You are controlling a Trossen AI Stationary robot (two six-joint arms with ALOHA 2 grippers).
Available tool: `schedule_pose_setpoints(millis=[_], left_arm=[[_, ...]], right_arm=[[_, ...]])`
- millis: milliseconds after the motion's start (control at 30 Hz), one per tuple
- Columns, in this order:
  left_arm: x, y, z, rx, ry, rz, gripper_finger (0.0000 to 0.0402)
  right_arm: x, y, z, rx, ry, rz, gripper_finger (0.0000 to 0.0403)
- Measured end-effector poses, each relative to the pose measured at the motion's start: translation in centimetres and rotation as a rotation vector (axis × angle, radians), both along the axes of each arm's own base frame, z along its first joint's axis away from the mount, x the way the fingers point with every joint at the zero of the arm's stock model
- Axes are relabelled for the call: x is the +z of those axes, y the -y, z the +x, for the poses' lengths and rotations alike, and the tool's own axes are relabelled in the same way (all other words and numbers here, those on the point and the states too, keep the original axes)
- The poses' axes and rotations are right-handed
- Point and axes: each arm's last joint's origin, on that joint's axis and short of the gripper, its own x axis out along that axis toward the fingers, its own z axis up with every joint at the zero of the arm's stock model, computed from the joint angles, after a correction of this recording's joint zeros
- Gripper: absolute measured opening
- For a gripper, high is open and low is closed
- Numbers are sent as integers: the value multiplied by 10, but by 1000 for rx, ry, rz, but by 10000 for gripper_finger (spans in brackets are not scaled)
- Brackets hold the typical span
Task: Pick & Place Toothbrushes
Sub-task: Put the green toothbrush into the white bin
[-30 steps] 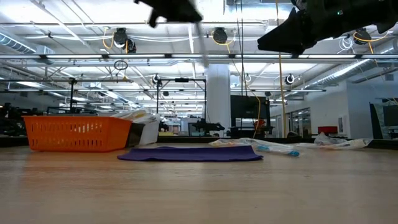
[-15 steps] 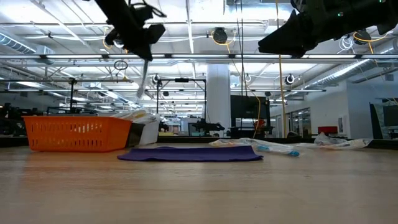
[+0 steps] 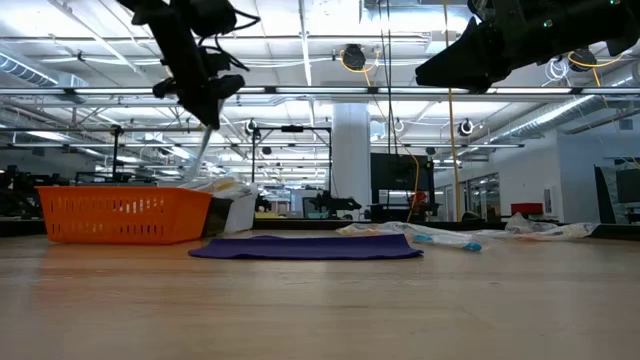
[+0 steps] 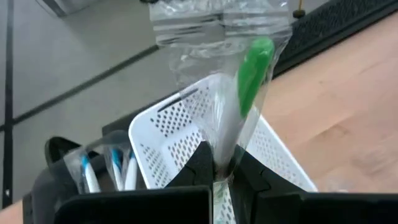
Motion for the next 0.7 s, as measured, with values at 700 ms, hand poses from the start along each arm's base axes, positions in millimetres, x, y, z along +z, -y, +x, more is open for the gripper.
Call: schedule_pose_setpoints(millis=[700], left_arm=[[-33,-25,7,-2,-72,-162,18]], right_arm=[[0,0,0,0,-1,0,143]])
